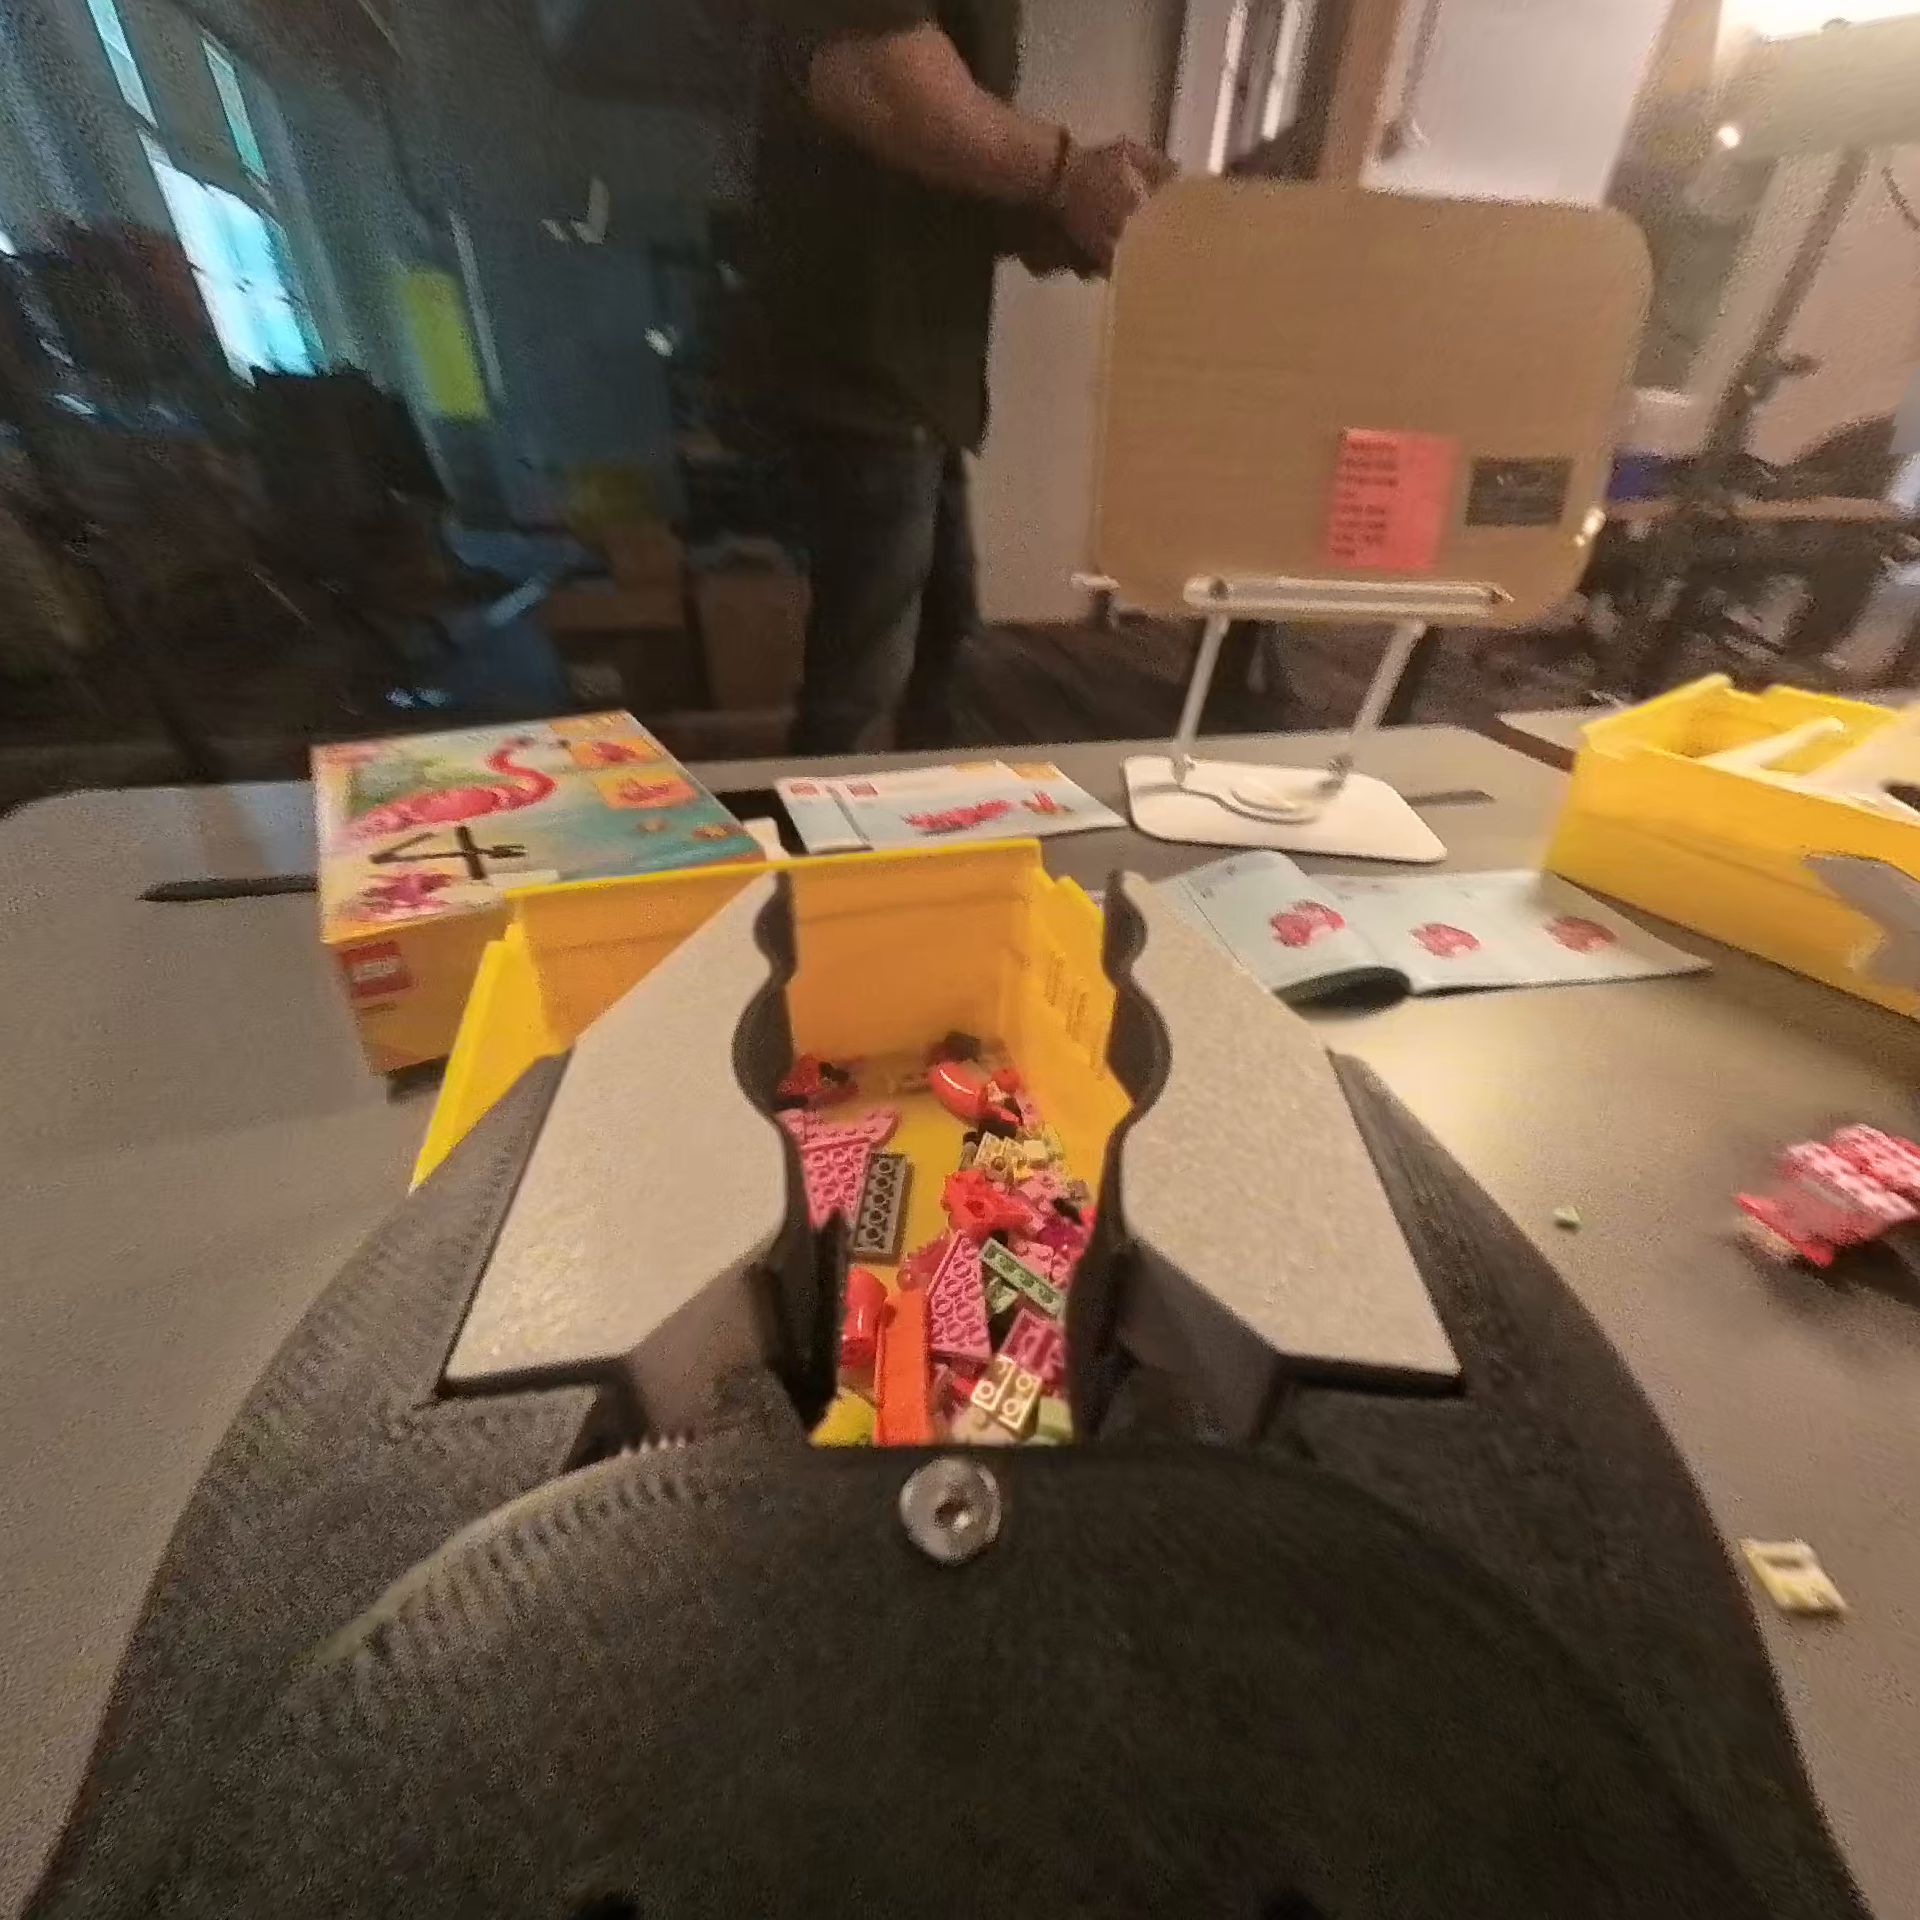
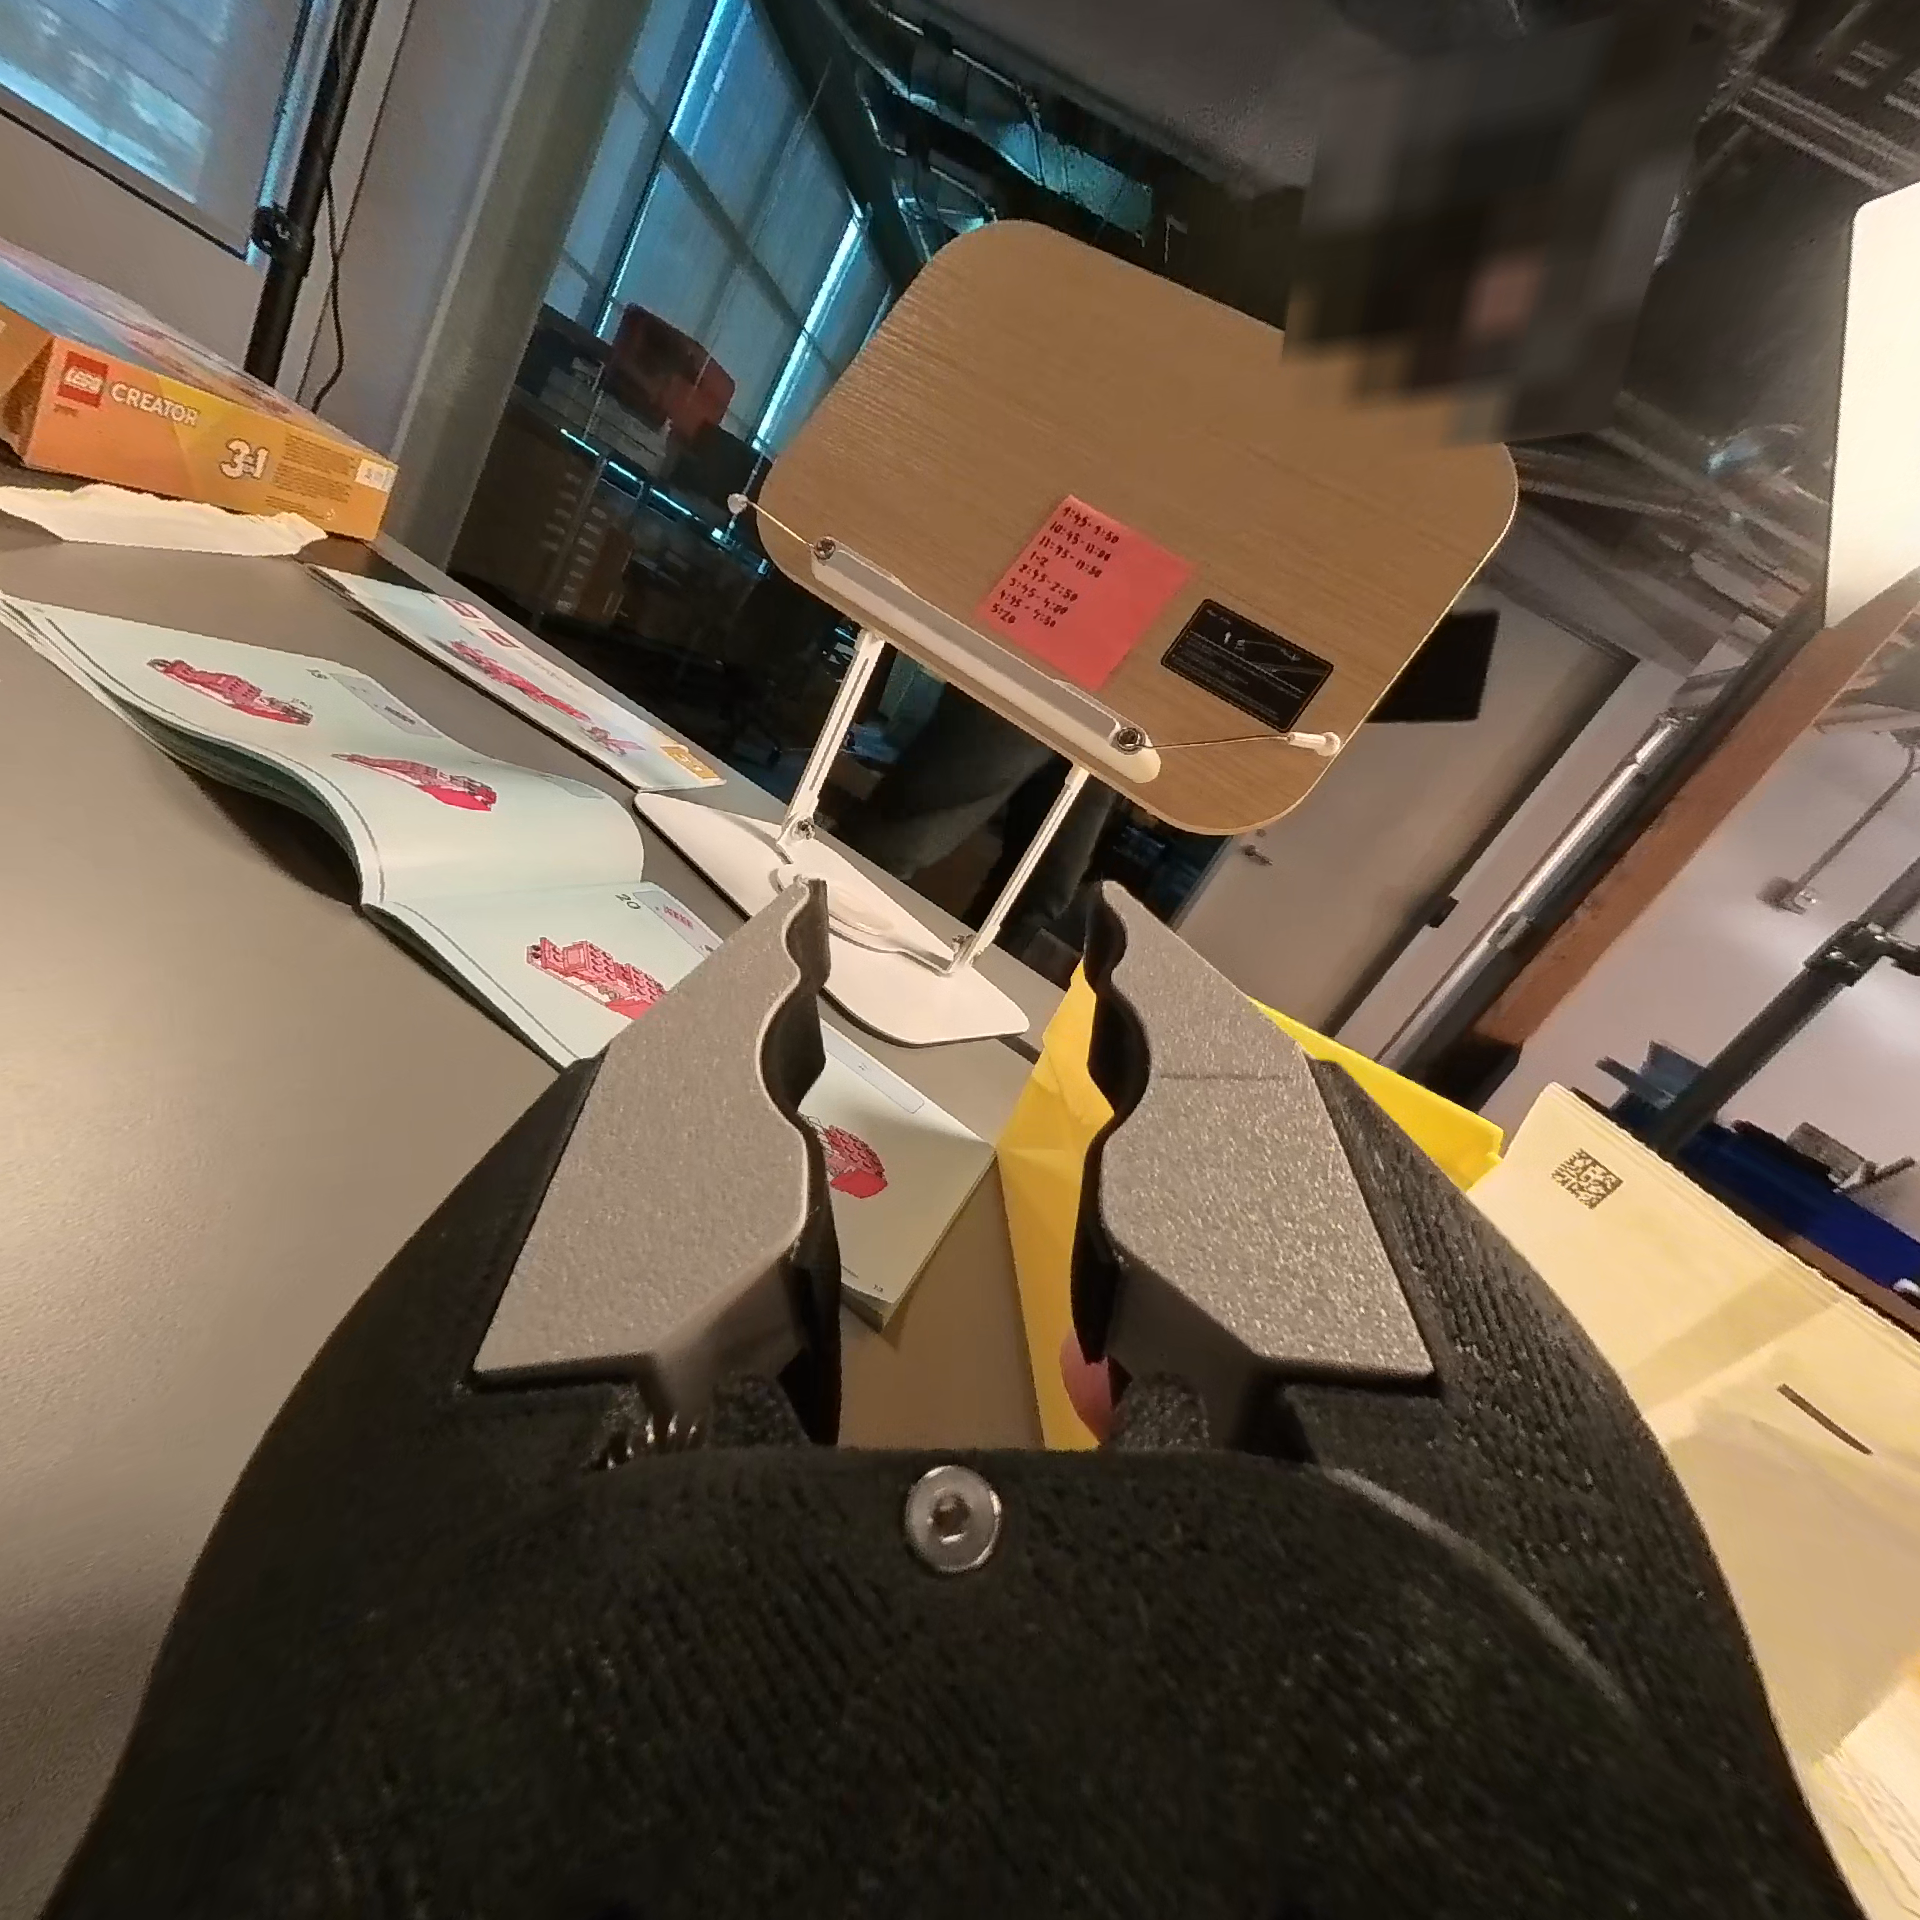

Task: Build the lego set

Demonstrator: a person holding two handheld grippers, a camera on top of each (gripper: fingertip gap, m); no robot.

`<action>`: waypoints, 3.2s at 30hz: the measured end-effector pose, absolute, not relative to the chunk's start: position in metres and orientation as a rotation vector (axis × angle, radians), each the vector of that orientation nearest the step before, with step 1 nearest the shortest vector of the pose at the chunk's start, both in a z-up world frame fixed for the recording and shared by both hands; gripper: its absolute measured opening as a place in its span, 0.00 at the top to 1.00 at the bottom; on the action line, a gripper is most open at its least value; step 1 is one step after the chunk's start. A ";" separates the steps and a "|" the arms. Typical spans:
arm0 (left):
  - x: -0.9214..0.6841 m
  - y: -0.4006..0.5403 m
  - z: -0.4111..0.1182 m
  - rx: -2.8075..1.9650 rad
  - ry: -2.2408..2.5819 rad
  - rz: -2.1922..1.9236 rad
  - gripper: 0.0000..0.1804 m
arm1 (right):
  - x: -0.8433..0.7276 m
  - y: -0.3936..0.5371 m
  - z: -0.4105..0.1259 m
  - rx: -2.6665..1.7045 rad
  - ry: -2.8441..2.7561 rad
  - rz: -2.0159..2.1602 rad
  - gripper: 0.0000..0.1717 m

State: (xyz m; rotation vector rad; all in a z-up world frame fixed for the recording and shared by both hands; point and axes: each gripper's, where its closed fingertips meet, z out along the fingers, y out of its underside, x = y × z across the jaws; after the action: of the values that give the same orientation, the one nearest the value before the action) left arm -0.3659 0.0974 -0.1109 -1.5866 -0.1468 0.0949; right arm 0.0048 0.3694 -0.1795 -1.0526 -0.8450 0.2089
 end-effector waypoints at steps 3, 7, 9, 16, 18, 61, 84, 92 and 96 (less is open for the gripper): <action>-0.374 0.120 -0.122 -1.794 -0.056 -0.046 0.72 | 0.005 0.371 -0.180 -1.061 -0.843 0.198 0.72; -0.371 0.156 -0.162 -2.150 0.135 -0.190 0.83 | 0.005 0.374 -0.183 -1.072 -0.848 0.167 0.72; -0.368 0.172 -0.184 -2.273 0.257 -0.233 0.84 | 0.006 0.376 -0.184 -1.079 -0.847 0.154 0.73; -0.356 0.189 -0.258 -2.630 0.583 -0.326 0.86 | 0.007 0.381 -0.187 -1.102 -0.845 0.113 0.73; -0.358 0.196 -0.267 -2.657 0.592 -0.279 0.86 | 0.006 0.381 -0.188 -1.105 -0.849 0.107 0.73; -0.435 0.210 -0.257 -2.718 0.090 -0.188 0.85 | 0.002 0.379 -0.190 -1.101 -0.875 0.126 0.74; -0.427 0.216 -0.284 -2.887 0.058 -0.196 0.96 | 0.002 0.376 -0.188 -1.091 -0.870 0.171 0.76; -0.431 0.216 -0.286 -2.901 0.032 -0.192 0.96 | 0.002 0.376 -0.187 -1.091 -0.866 0.180 0.76; -0.431 0.217 -0.290 -2.908 0.050 -0.154 0.95 | 0.002 0.376 -0.187 -1.093 -0.864 0.184 0.76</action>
State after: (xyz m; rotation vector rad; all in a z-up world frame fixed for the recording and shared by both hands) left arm -0.4310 0.2169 -0.2895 -2.9084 0.0501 -0.1545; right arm 0.0023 0.3764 -0.1874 -1.0932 -0.8643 0.1839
